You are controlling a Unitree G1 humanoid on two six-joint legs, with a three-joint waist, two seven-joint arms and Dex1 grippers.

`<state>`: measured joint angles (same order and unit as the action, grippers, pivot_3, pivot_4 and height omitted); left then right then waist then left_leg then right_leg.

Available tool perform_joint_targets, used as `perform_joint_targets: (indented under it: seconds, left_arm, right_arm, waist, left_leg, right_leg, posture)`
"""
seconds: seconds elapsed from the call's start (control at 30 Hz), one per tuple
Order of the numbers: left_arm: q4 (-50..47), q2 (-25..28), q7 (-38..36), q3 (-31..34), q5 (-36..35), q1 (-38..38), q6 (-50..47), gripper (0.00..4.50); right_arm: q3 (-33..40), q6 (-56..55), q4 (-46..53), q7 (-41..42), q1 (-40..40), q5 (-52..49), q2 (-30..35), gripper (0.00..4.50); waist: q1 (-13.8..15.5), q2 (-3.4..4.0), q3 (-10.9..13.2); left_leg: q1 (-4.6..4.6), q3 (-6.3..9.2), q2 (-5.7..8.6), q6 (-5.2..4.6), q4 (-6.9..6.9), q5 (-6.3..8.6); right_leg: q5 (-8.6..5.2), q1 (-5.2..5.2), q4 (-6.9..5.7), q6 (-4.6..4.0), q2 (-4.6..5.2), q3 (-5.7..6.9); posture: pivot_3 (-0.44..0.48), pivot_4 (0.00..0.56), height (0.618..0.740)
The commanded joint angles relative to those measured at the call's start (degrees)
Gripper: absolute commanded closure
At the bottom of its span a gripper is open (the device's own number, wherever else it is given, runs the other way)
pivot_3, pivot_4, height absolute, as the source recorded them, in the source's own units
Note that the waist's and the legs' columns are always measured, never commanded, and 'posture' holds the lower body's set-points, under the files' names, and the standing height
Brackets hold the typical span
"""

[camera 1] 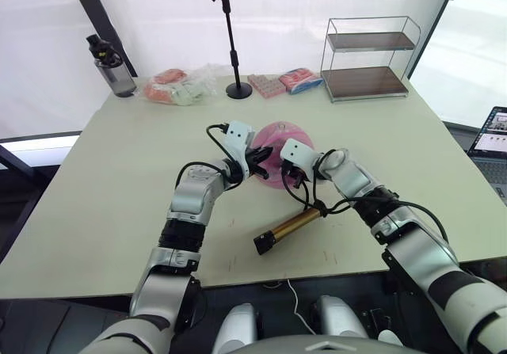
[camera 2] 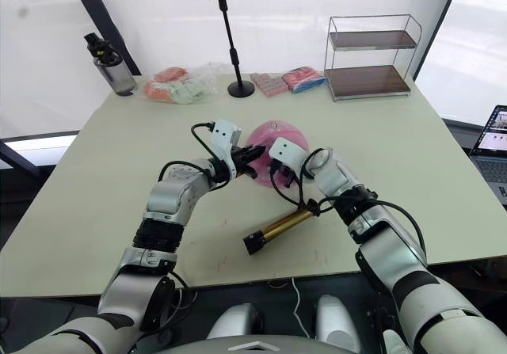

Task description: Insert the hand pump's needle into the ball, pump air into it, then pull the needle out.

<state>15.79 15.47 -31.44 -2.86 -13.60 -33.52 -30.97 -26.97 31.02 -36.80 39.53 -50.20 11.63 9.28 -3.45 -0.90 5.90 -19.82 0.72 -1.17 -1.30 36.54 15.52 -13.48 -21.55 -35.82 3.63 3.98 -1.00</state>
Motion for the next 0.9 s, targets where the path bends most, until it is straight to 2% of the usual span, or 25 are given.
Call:
perform_joint_targets:
  seconds: [0.03,0.17,0.33,0.47,0.73,0.77,0.8,0.9]
  left_arm:
    - [4.3,0.4,0.0,-2.1,2.1,2.1,-3.0,4.5]
    - [4.4,0.5,-0.2,-2.1,2.3,2.1,-2.8,4.5]
    - [5.0,0.4,-0.7,-2.3,2.5,1.7,-2.2,4.5]
    - [5.3,0.1,-0.9,-2.4,2.6,1.4,-1.9,4.5]
    - [5.6,0.1,-1.2,-2.7,2.9,1.1,-1.3,4.5]
    - [5.7,0.1,-1.2,-2.7,2.9,1.1,-1.3,4.5]
    - [5.8,0.1,-1.2,-2.7,2.9,1.0,-1.2,4.5]
    - [5.8,0.1,-1.3,-2.8,3.0,1.0,-1.2,4.5]
  right_arm:
    - [0.4,2.3,-0.6,-2.0,3.6,2.1,3.0,4.19]
    - [1.7,5.5,9.5,-0.4,5.7,1.6,5.5,4.19]
    - [2.4,9.1,21.8,1.5,8.7,0.7,8.7,4.19]
    - [2.3,11.4,26.2,1.6,9.7,0.3,9.6,4.19]
    - [2.7,9.7,27.6,0.3,11.3,-0.1,10.2,4.19]
    - [3.2,9.1,27.4,0.0,11.3,-0.4,10.0,3.1]
    - [3.5,8.7,27.3,-0.1,11.3,-0.6,9.9,2.79]
    - [4.3,7.5,27.7,-0.3,11.5,-1.3,9.9,1.33]
  waist:
    - [0.1,-0.02,0.1]
    - [0.4,-0.03,0.5]
    - [1.3,0.33,1.3]
    - [1.6,0.44,1.6]
    - [2.0,0.29,2.0]
    - [2.1,0.26,2.0]
    - [2.2,0.26,2.1]
    - [2.3,0.25,2.2]
  left_leg:
    - [0.0,0.01,0.01,0.0,0.0,0.0]
    - [-0.08,0.09,0.08,0.0,0.0,0.0]
    - [-0.44,0.29,0.27,-0.05,-0.01,-0.06]
    - [-1.03,0.77,0.57,0.26,-0.01,-0.4]
    - [-1.16,1.05,0.64,0.28,-0.01,-0.42]
    - [-1.18,1.07,0.64,0.29,-0.01,-0.42]
    - [-1.19,1.1,0.64,0.3,-0.01,-0.43]
    - [-1.21,1.12,0.64,0.33,-0.01,-0.45]
  right_leg:
    - [0.0,0.0,0.0,0.0,0.0,0.01]
    - [0.0,-0.02,0.0,0.0,0.04,0.05]
    - [-0.01,-0.3,0.01,0.01,0.06,0.18]
    - [0.13,-0.68,0.01,0.23,0.13,0.53]
    - [0.01,-0.67,0.06,0.03,0.17,0.79]
    - [0.04,-0.67,0.06,0.07,0.17,0.81]
    - [0.1,-0.67,0.06,0.18,0.17,0.84]
    - [0.11,-0.68,0.07,0.2,0.17,0.87]
  posture:
    - [0.0,0.15,0.74]
    - [0.0,0.15,0.74]
    - [0.0,0.15,0.74]
    - [0.0,0.15,0.74]
    - [0.0,0.15,0.74]
    - [0.0,0.15,0.74]
    - [0.0,0.15,0.74]
    - [0.0,0.15,0.74]
